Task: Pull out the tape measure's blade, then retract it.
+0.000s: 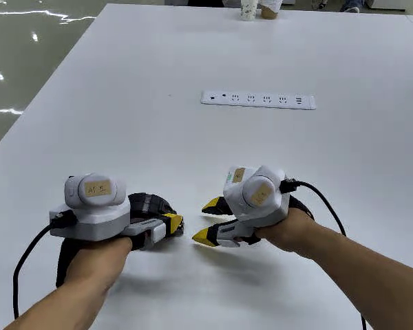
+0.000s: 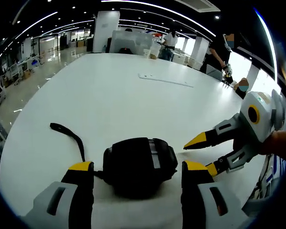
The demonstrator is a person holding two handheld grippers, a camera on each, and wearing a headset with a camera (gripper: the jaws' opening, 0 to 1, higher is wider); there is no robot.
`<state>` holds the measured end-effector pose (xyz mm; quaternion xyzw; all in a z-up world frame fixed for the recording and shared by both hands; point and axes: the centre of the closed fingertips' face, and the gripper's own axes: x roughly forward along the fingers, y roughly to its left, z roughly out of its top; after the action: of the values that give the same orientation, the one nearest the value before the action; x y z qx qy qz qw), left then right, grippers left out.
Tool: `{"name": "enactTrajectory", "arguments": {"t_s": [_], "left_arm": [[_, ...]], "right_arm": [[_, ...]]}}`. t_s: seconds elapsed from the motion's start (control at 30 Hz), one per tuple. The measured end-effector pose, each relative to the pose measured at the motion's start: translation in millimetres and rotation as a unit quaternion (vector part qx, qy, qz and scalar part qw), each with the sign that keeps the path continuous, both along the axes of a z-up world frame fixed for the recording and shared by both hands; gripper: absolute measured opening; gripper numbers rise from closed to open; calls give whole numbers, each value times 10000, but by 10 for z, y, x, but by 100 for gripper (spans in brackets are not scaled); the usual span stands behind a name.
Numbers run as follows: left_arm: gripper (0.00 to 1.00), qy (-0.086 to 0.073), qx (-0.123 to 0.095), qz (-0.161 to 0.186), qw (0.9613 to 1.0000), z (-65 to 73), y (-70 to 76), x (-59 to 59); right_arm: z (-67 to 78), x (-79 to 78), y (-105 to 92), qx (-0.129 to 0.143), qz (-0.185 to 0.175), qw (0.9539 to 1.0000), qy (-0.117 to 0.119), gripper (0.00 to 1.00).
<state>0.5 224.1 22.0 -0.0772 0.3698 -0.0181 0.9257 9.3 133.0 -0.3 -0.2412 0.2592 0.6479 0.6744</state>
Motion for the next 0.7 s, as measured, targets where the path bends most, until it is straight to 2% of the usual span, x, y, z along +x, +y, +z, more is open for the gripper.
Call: {"name": "enactTrajectory", "arguments": {"t_s": [0.27,0.37,0.4,0.7], "left_arm": [[73,-56,-8,-157,9999,11,-9,-75],[74,-105,49,-263,9996,33,-15,-98],[74,-171,79,-338,9993,55,-22,-97],[76,-290,195,-567,9978,104,-17,-137]], "right_arm": [[12,-9,-143,8,-178,9998,9,32],[24,-12,-196,2,-234,9997,-3,34],[32,-18,-218,9,-249,9997,-6,34],[72,-18,-416,29,-443,9990,-29,40]]}}
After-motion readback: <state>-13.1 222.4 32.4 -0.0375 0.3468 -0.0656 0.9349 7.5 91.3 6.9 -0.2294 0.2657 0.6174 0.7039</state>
